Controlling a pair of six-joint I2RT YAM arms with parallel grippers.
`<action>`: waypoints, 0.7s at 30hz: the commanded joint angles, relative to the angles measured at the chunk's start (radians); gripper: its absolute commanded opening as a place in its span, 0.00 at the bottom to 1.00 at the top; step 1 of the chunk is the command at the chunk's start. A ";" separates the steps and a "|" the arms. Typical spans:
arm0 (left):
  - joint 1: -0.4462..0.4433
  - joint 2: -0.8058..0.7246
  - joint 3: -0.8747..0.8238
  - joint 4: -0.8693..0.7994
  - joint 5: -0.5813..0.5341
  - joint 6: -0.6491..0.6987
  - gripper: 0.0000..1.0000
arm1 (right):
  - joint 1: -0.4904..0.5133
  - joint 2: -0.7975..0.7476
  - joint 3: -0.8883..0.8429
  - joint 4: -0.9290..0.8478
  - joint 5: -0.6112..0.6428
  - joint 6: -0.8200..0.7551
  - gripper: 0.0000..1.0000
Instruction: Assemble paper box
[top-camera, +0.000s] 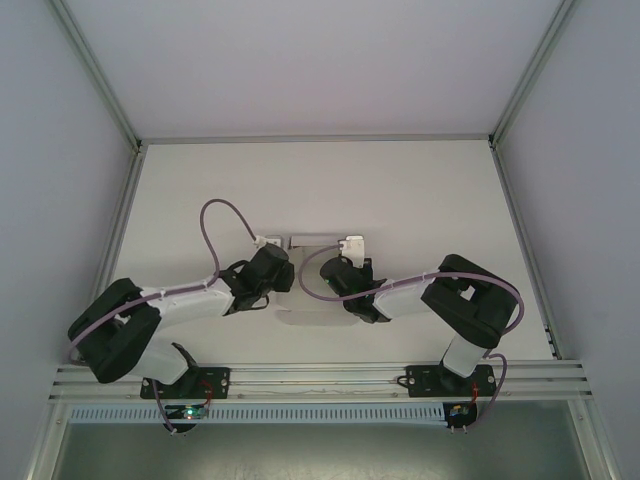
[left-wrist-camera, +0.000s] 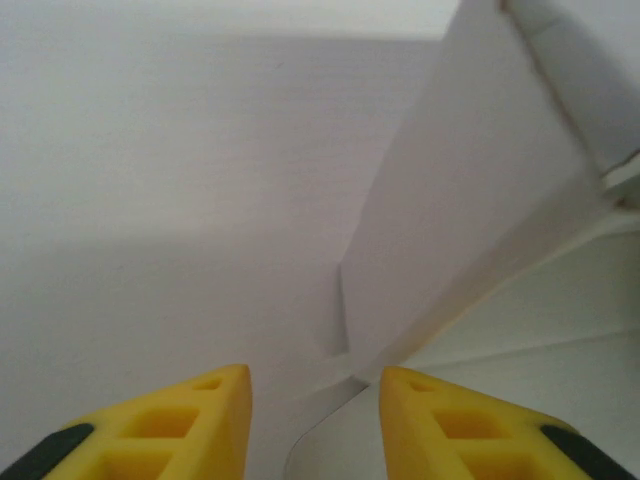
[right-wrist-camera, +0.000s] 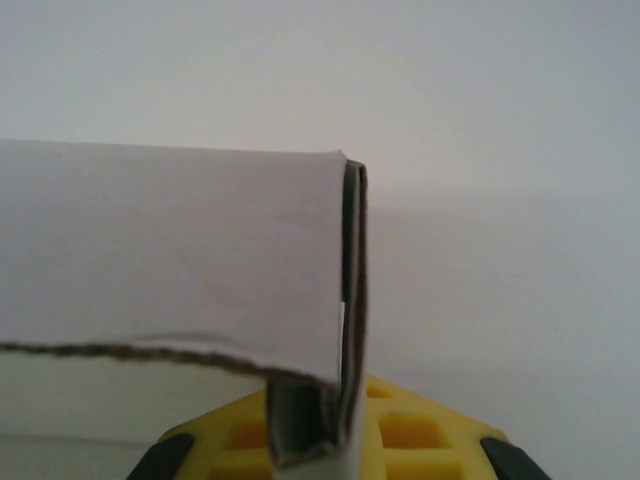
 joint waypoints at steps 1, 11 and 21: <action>-0.012 0.033 0.037 0.114 0.031 0.039 0.36 | 0.004 0.033 -0.001 -0.091 -0.041 -0.037 0.00; -0.014 0.120 0.051 0.220 -0.116 0.038 0.34 | 0.007 0.043 -0.031 -0.007 -0.088 -0.081 0.00; -0.027 0.208 0.086 0.255 -0.418 0.024 0.15 | 0.000 0.017 -0.056 0.018 -0.116 -0.089 0.00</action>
